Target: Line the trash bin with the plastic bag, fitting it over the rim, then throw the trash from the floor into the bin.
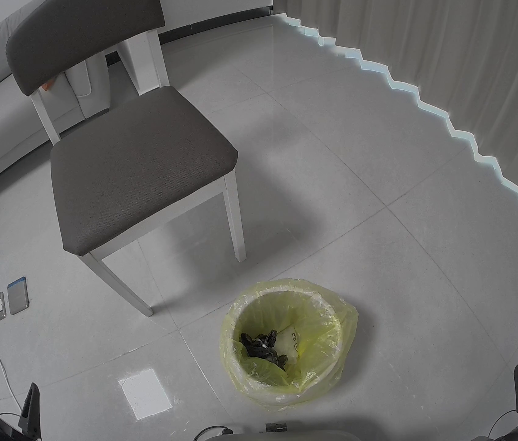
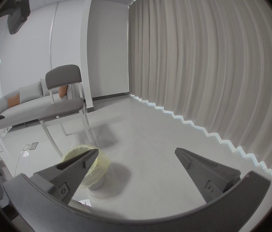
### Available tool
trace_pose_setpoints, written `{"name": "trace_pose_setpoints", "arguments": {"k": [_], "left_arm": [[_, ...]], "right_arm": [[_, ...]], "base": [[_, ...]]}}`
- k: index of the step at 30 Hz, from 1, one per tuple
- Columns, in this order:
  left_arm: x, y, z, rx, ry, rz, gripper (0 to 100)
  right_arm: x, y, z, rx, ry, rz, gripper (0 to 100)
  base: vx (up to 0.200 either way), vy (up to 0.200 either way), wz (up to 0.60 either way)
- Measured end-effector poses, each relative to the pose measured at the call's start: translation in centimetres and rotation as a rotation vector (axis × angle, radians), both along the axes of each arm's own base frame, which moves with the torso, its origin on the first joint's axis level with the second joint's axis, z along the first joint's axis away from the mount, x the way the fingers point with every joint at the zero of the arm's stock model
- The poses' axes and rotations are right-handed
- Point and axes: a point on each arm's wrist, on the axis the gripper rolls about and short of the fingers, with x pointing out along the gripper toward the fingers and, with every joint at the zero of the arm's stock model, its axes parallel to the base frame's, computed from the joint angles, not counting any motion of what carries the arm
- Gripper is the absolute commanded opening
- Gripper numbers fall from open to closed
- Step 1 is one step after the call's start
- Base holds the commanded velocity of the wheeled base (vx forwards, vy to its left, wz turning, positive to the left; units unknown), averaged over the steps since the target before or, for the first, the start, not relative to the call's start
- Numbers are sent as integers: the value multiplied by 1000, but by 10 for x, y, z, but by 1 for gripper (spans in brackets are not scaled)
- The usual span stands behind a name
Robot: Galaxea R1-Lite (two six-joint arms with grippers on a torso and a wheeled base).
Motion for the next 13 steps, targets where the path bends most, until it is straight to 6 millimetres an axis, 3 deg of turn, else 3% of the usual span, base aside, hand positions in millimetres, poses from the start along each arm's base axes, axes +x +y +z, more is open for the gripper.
{"name": "trace_pose_setpoints", "arguments": {"k": [13], "left_arm": [[0,0,0,-5,0,-2,100]], "right_arm": [[0,-1,0,8,2,-48,100]], "base": [[0,0,0]]}}
